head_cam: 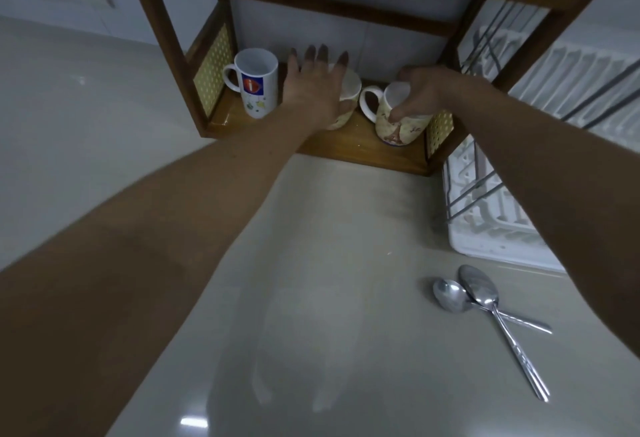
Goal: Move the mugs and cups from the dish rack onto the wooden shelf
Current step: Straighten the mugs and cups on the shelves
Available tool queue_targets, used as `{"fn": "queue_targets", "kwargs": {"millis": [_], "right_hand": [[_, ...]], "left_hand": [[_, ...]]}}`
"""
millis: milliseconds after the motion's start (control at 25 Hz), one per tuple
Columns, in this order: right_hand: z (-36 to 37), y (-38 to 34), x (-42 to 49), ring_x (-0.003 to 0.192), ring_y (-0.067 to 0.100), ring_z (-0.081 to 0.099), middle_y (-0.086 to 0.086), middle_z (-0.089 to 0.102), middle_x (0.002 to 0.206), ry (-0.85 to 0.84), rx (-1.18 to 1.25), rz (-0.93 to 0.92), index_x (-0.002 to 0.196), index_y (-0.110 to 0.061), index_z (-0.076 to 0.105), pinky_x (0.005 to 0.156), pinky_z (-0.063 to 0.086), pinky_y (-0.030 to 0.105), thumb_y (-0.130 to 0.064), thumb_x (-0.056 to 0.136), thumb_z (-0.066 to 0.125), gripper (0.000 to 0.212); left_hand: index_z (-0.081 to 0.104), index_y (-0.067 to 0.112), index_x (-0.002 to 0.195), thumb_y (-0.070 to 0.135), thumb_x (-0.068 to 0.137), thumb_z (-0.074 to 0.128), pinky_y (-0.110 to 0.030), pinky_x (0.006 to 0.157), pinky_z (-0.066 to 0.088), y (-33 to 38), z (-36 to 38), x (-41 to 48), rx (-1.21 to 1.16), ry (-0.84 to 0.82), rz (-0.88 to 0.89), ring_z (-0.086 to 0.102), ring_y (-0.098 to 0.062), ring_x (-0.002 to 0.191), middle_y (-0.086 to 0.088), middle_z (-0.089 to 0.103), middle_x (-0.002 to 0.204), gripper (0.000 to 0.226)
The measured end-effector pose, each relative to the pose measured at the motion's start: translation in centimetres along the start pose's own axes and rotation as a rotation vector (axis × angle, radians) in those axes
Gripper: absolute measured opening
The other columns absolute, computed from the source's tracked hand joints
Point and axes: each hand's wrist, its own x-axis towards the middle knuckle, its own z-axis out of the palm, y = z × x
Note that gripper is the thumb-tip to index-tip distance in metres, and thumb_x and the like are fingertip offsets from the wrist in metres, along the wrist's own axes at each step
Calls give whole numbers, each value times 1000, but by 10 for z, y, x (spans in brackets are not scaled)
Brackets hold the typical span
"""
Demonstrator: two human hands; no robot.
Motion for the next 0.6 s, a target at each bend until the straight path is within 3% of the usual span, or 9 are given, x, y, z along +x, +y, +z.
{"fn": "queue_targets", "kwargs": {"millis": [80, 200, 320, 600], "right_hand": [[-1, 1, 1, 127, 35, 44, 13, 43, 144, -10, -14, -9, 143, -19, 33, 90, 45, 38, -44, 69, 74, 88], [-5, 2, 1, 125, 35, 44, 12, 43, 143, -41, -31, -30, 143, -22, 32, 92, 47, 40, -39, 68, 76, 88], [-7, 2, 0, 124, 36, 45, 11, 43, 143, -70, -60, -69, 141, -24, 31, 94, 47, 45, -36, 67, 78, 88], [-4, 4, 1, 123, 36, 45, 13, 43, 142, -56, -56, -92, 143, -22, 29, 92, 48, 42, -31, 71, 77, 87]], "left_hand": [[15, 16, 150, 60, 89, 44, -58, 114, 11, -4, -9, 11, 27, -95, 1, 29, -37, 138, -17, 33, 151, 81], [29, 9, 145, 58, 87, 49, -57, 112, 17, -5, -15, 13, 41, -99, -1, 43, -36, 129, -18, 45, 141, 78], [37, 6, 138, 54, 87, 54, -54, 110, 25, -4, -18, 8, 9, -87, 6, 47, -35, 124, -17, 49, 136, 73], [48, 6, 129, 56, 84, 56, -44, 95, 39, -4, -18, 6, 27, -50, 4, 54, -34, 113, -16, 56, 126, 67]]}}
